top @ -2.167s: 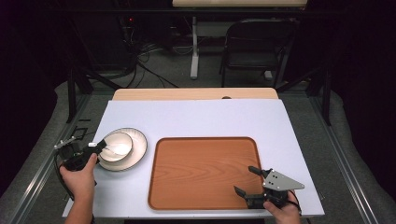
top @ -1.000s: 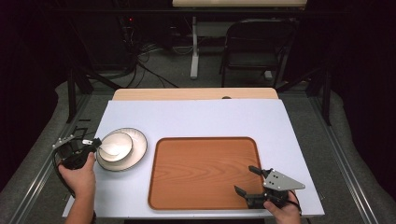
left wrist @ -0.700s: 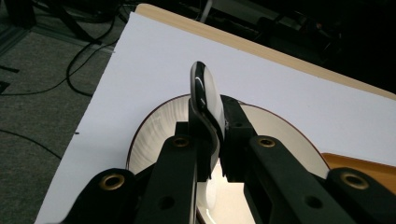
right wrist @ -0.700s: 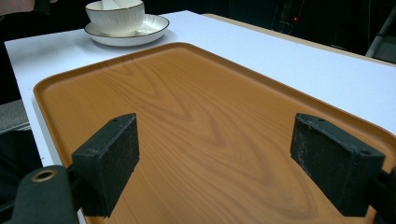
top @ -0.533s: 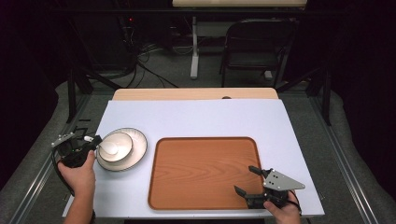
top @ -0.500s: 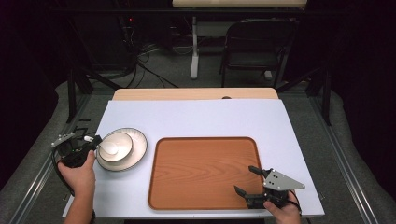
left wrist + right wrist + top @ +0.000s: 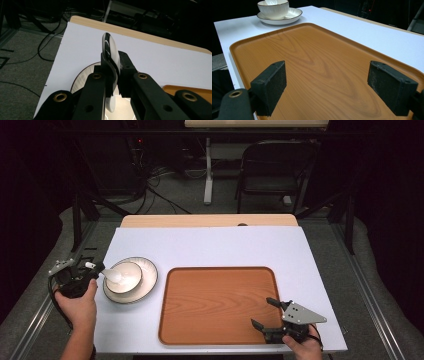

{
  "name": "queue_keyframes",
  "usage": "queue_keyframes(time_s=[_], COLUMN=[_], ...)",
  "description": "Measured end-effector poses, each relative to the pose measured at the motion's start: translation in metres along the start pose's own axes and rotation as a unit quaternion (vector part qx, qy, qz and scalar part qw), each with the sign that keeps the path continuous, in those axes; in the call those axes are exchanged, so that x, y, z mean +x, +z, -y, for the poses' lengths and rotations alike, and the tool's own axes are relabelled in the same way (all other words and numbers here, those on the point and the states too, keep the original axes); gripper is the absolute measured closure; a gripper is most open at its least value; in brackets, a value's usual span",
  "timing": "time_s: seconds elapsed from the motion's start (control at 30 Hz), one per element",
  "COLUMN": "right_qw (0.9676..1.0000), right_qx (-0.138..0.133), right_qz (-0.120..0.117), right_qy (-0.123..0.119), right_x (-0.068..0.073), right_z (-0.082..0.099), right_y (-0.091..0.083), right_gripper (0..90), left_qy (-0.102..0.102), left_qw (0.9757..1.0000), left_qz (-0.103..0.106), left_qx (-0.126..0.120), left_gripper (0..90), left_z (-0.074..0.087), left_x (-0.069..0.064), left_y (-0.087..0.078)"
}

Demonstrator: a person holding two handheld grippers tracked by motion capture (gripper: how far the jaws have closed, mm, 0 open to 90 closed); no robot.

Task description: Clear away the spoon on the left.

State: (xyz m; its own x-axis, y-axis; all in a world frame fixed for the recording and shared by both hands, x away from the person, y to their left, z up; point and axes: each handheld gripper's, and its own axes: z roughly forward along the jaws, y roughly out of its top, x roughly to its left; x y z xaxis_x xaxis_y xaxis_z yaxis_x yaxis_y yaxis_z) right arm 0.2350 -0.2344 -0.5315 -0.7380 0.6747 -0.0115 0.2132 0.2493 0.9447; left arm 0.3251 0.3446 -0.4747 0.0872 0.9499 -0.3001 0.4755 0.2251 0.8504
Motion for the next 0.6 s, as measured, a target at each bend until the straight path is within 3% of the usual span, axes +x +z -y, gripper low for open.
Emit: queue_keyframes(time_s=[0.6], right_qw=[1.0], right_qx=[0.0], right_qz=[0.001], right_qy=[-0.001], right_x=[0.0], right_z=[0.0], right_y=[0.0], right_gripper=[15.4], left_qy=[0.051], left_qw=[0.9979], left_qz=[0.04], left_qx=[0.005], left_gripper=[85.1], left_z=[-0.021], left_x=[-0.027], left_y=[-0.023])
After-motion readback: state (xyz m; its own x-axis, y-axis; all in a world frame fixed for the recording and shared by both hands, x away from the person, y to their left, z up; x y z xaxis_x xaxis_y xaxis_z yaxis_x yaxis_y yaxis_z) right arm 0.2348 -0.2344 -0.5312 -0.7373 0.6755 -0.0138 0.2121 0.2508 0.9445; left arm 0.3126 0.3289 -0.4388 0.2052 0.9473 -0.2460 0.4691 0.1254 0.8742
